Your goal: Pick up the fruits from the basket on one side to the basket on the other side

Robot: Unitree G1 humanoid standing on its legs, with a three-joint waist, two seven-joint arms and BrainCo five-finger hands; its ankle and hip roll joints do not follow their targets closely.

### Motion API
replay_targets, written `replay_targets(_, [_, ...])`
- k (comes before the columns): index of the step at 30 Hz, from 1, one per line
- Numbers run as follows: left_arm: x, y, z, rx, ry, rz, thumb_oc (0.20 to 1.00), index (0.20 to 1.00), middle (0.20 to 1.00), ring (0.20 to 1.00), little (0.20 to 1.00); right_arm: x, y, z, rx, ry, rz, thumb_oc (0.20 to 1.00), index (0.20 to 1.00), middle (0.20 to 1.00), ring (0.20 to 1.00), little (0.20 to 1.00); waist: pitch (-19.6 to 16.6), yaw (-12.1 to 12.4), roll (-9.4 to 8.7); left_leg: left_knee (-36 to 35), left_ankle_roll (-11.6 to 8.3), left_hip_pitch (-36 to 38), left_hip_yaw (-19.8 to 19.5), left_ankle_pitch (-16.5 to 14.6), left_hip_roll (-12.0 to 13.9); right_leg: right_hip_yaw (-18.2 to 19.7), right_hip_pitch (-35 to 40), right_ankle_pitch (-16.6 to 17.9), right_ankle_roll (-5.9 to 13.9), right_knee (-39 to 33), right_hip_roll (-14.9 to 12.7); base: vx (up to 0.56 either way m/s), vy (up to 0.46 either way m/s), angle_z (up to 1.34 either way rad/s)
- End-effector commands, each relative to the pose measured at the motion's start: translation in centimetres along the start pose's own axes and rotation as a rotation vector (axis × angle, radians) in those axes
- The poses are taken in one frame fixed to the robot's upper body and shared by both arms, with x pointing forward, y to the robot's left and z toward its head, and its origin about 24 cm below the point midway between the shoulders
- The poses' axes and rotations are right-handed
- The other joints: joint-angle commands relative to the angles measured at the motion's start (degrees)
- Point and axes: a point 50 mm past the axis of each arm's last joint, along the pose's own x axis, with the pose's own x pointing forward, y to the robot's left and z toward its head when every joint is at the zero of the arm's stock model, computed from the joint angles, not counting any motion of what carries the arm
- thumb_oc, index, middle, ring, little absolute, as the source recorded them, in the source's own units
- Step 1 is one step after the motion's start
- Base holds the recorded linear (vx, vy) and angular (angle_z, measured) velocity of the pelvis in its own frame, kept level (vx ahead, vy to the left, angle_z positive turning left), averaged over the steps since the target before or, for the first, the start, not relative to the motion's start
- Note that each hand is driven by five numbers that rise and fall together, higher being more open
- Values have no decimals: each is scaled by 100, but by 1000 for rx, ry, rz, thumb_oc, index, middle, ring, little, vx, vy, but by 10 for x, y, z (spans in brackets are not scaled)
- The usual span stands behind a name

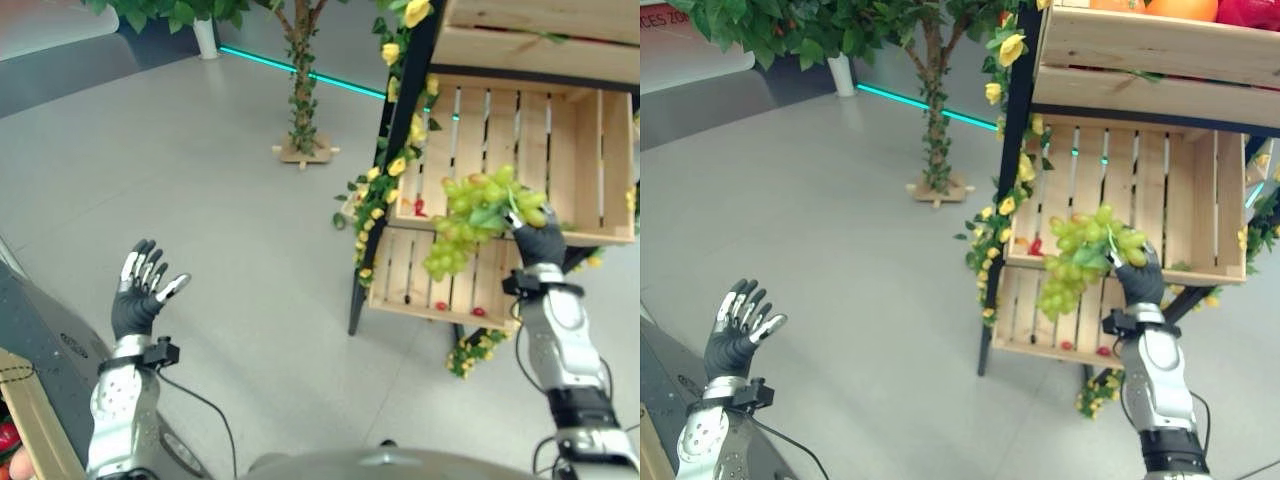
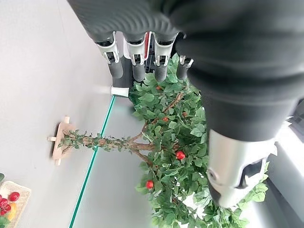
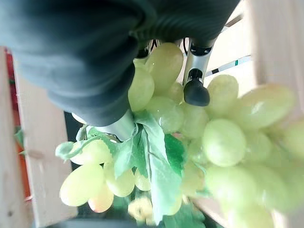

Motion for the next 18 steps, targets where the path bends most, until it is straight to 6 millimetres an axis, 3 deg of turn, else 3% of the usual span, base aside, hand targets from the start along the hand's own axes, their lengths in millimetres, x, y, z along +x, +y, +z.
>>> replay_targets(1, [10, -10, 23, 88, -104, -113, 1000, 1000, 1000, 1000, 1000, 33, 19, 55, -12, -230, 45, 200, 200, 200, 200, 200, -382, 254, -313, 329, 53, -375, -32, -308, -320, -283, 607, -147, 811, -203, -407, 0, 0, 0])
replay_targets(12, [10, -13, 19, 94, -71, -142, 1000, 1000, 1000, 1000, 1000, 86, 40, 104, -62, -297, 0, 200, 200, 200, 200, 200, -409, 447, -394, 280, 1, -359, -87, -252, -293, -343, 710, -149, 804, -320, -320, 10, -12, 6])
replay_targets(18, [12, -15, 20, 94, -71, -155, 1000, 1000, 1000, 1000, 1000, 101, 40, 118, -99, -288, -44, 200, 200, 200, 200, 200, -421, 508, -419, 278, -20, -370, -107, -234, -290, -373, 739, -157, 794, -361, -287, 2, -3, 1])
